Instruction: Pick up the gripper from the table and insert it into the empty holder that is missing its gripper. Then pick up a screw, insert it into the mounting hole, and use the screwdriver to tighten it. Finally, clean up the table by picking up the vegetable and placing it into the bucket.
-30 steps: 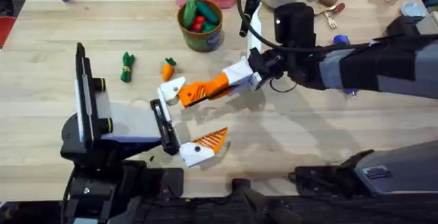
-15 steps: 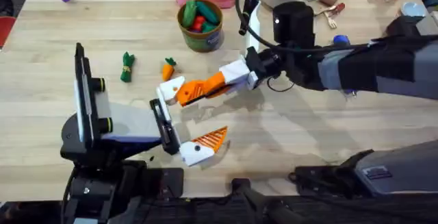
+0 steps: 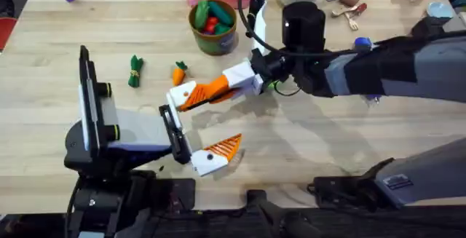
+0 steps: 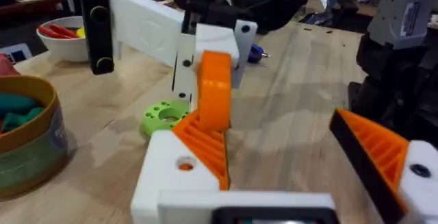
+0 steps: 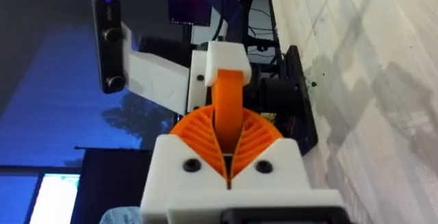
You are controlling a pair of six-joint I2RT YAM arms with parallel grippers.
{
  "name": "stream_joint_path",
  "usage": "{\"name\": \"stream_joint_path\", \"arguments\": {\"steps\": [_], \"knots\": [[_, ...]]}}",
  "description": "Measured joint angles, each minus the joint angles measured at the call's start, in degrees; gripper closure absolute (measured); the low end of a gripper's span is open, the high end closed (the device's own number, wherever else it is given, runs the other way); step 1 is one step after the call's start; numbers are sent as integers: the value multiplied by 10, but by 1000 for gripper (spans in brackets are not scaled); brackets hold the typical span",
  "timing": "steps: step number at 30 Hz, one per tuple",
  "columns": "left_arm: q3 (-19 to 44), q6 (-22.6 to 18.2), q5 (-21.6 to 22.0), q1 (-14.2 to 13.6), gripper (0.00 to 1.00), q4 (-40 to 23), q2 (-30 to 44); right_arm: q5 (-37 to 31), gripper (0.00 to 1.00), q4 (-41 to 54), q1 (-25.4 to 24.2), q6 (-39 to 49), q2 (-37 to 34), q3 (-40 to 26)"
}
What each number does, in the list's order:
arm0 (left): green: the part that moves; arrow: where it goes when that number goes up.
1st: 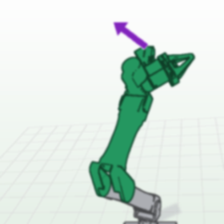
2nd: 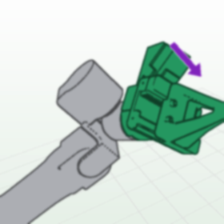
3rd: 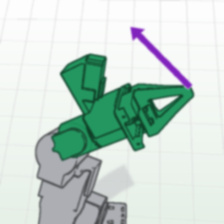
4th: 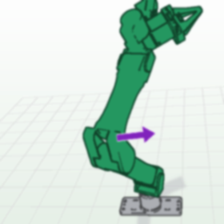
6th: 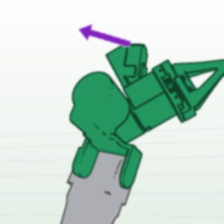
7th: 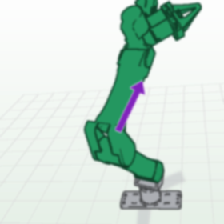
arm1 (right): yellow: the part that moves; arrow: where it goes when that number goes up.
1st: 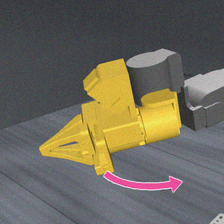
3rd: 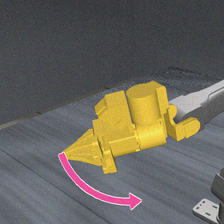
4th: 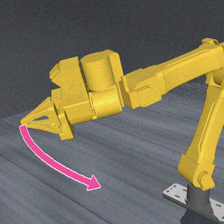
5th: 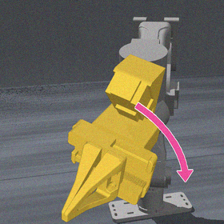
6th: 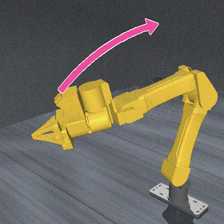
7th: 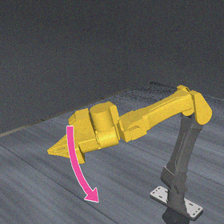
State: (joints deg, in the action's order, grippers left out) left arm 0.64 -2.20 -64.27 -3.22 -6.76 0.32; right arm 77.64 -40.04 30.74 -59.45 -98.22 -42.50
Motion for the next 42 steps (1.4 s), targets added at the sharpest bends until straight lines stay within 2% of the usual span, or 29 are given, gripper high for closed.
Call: {"name": "stream_joint_path", "arguments": {"steps": [18, 42], "knots": [[0, -10, 7, 0, 15, 1, -1, -17, 993, -88, 2, -92, -8, 11], [0, 7, 3, 0, 15, 0, 0, -37, 993, -112, 2, -93, -8, 33]]}}
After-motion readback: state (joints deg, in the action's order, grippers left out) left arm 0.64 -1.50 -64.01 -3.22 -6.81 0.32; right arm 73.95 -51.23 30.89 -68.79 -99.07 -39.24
